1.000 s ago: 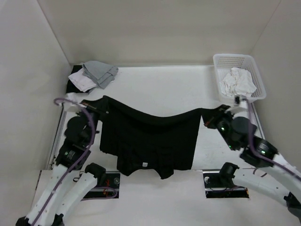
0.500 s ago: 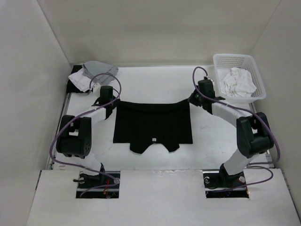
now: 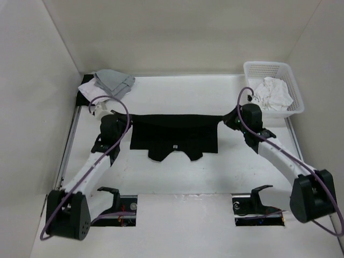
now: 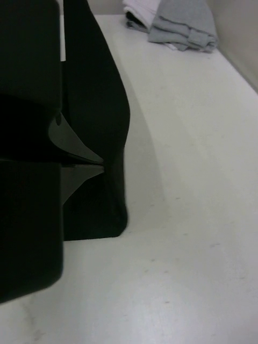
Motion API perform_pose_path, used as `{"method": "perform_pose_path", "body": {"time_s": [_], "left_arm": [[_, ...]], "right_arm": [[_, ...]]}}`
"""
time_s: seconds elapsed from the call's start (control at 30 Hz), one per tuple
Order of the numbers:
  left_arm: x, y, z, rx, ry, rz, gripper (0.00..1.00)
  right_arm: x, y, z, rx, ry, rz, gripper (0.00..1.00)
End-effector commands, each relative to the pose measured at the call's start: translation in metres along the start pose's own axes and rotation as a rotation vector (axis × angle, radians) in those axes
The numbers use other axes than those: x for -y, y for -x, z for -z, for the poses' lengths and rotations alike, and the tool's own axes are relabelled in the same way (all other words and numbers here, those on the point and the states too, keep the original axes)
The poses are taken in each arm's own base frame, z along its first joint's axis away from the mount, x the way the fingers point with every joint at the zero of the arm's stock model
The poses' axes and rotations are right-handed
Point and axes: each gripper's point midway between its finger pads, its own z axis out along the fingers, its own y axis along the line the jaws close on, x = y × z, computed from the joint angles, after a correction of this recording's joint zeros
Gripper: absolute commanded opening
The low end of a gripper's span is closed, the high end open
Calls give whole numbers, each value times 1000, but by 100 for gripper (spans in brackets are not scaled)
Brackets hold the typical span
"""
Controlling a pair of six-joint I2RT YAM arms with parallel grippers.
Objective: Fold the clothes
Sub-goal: Fold the tank top
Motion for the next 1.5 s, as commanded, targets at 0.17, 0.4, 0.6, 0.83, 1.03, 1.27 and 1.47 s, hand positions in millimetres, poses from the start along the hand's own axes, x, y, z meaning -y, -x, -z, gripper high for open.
{"method": "perform_pose_path", "body": {"time_s": [0.17,0.4,0.6,0.83,1.03,1.27,1.47], "left_arm": [[-29,-11,65,-4,-38,15,2],[-72,-58,94,-123,20,21,2],[-119,-83,110,-155,146,80,4],[-98,-42,115,-40,119,22,50],[-67,-35,107,-3,41,-6,53],[-16,-62,93,-35,-72,-84,50],[32,-55,99,10,-181,-128,50]], "right_arm": [[23,-41,56,14,13,-7,0],[48,-114,71,-121,-22,-49,0],[76,-152,79,-181,-144,-132,0],[60,-124,65,-87,-144,-50,63],[58,-130,35,-152,-125,-37,64],[63,-159,18,-262,-87,-153,46],[59,-173,7,-300,-68,-236,35]]}}
